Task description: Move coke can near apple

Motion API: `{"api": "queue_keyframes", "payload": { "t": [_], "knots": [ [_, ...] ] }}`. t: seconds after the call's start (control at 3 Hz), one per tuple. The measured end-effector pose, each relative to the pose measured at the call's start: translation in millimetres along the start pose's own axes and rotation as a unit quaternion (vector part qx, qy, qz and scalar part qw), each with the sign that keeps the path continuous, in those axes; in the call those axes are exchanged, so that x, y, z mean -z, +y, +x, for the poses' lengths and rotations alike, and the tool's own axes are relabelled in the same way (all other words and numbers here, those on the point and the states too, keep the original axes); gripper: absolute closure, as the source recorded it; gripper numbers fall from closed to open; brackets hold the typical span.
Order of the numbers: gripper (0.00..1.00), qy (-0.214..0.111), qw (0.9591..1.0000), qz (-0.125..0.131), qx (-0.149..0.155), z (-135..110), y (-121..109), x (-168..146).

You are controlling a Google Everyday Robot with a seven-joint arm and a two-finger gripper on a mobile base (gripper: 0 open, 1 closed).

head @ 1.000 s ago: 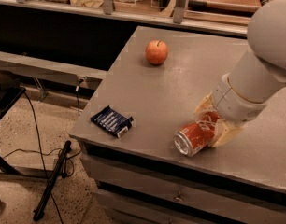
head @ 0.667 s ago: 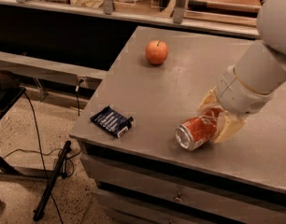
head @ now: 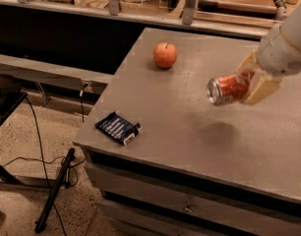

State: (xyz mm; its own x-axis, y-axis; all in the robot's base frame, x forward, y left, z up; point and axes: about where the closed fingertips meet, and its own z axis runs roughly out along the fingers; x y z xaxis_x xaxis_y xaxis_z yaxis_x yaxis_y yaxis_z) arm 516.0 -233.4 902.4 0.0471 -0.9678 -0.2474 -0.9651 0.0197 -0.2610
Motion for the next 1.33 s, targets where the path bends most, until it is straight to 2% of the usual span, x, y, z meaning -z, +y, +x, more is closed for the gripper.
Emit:
{"api": "queue_keyframes", "payload": {
  "t": [0.33, 1.0, 1.33],
  "knots": [
    [1.00, -0.001, 0.9984, 0.055, -0.009, 2, -32, 40],
    [1.00, -0.008, 0.9977, 0.067, -0.004, -5, -36, 38],
    [1.00, -0.031, 0.9941, 0.100, 0.026, -21, -50, 23]
  ]
}}
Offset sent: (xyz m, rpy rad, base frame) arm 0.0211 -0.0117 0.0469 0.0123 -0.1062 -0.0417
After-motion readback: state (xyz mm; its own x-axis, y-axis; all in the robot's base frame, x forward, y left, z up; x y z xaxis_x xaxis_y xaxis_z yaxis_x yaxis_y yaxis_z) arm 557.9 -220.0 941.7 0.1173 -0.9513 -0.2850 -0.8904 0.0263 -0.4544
